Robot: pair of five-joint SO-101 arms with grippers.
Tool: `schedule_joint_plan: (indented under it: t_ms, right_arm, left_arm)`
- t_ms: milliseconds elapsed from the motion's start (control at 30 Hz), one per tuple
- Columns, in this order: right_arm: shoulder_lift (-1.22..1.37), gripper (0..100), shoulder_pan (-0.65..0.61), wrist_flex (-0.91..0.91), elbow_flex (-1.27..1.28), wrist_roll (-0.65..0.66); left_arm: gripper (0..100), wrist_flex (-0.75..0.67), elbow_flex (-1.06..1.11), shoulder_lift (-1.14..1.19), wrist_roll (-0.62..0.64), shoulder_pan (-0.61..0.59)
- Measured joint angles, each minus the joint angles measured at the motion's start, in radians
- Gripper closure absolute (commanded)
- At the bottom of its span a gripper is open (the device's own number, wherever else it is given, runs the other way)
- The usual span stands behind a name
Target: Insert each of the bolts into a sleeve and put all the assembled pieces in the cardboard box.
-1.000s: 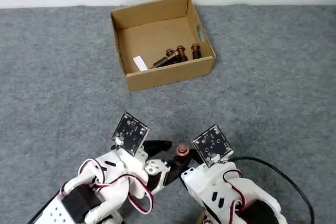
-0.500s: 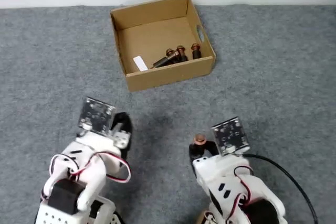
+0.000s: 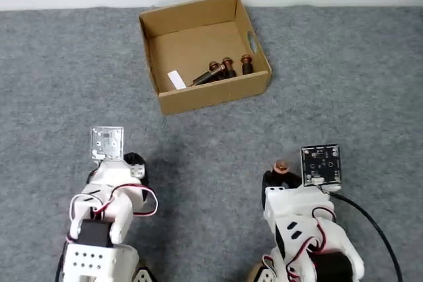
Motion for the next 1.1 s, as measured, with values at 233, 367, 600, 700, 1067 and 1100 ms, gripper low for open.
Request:
schedule_joint_plan:
  t_ms: [233, 367, 600, 700, 1067, 1100]
  right_arm:
    - [0.000, 99.1, 0.086, 0.000, 0.000, -0.003]
    - [0.000, 99.1, 0.084, 0.000, 0.000, -0.005]
    - [0.000, 99.1, 0.092, 0.000, 0.000, -0.005]
    - [0.000, 99.1, 0.089, 0.000, 0.000, -0.005]
    - [0.000, 99.1, 0.089, 0.000, 0.000, -0.005]
    - [0.000, 99.1, 0.089, -0.002, 0.000, -0.005]
  left_arm:
    - [100, -0.124, 0.106, 0.000, 0.002, -0.002]
    - [100, -0.133, 0.107, 0.000, 0.002, -0.006]
    - [100, -0.135, 0.107, -0.043, 0.046, -0.006]
    - [100, -0.135, 0.107, -0.114, 0.057, -0.006]
    - [100, 0.060, 0.107, -0.350, 0.063, -0.006]
    - [100, 0.080, 0.107, -0.350, 0.063, -0.006]
